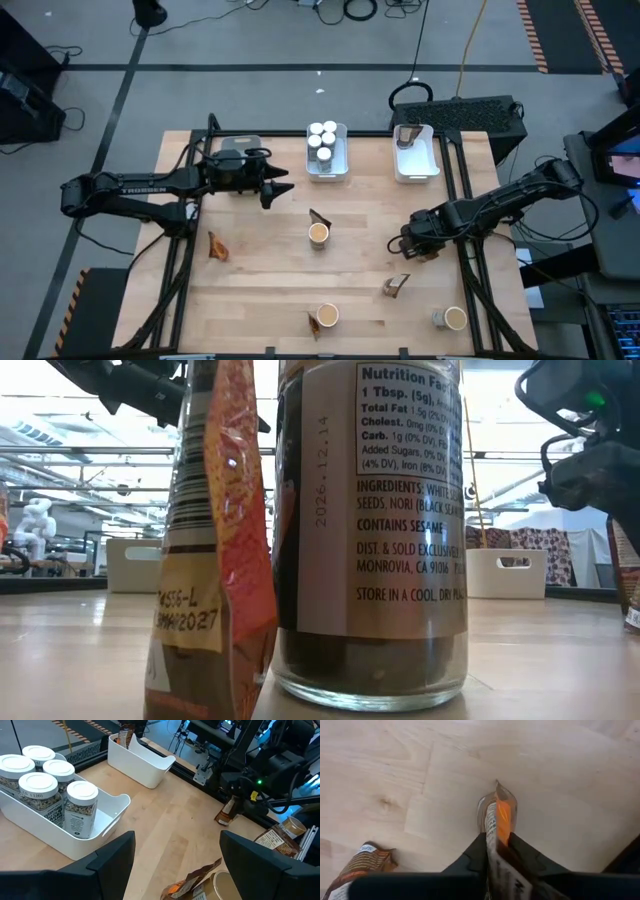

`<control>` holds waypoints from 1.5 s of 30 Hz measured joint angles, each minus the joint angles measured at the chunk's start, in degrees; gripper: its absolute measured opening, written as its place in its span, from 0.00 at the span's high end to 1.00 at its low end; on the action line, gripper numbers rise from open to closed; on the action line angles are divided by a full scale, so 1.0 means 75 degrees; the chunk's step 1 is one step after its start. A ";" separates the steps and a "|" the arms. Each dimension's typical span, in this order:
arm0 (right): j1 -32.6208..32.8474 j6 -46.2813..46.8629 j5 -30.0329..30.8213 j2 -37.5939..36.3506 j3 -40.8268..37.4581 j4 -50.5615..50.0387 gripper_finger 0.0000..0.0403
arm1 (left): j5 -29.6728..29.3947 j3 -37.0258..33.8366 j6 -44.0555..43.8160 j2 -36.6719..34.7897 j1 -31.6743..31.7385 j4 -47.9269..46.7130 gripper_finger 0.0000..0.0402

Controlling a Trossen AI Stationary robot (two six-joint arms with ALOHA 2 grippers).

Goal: Sort spices by type
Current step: Put the orange seasoning bag into the right white bin

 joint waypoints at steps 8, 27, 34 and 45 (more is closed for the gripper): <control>0.0000 -0.0052 -0.0158 0.0000 0.0016 0.0537 0.98 | -0.0003 0.0000 -0.0003 0.0000 0.0000 0.0002 0.27; -0.1120 -0.2309 0.0232 -0.0003 0.1816 -0.0353 0.98 | -0.0006 0.0000 -0.0003 -0.0003 0.0000 0.0008 0.27; -0.2539 -0.4921 0.1031 -0.0003 0.3415 -0.1720 0.99 | -0.0006 0.0000 -0.0136 -0.0002 -0.0007 0.0011 0.27; -0.5881 -1.1179 0.2506 0.0114 0.5039 -0.2058 0.99 | -0.0020 0.0000 -0.0749 -0.0002 -0.0401 0.0016 0.27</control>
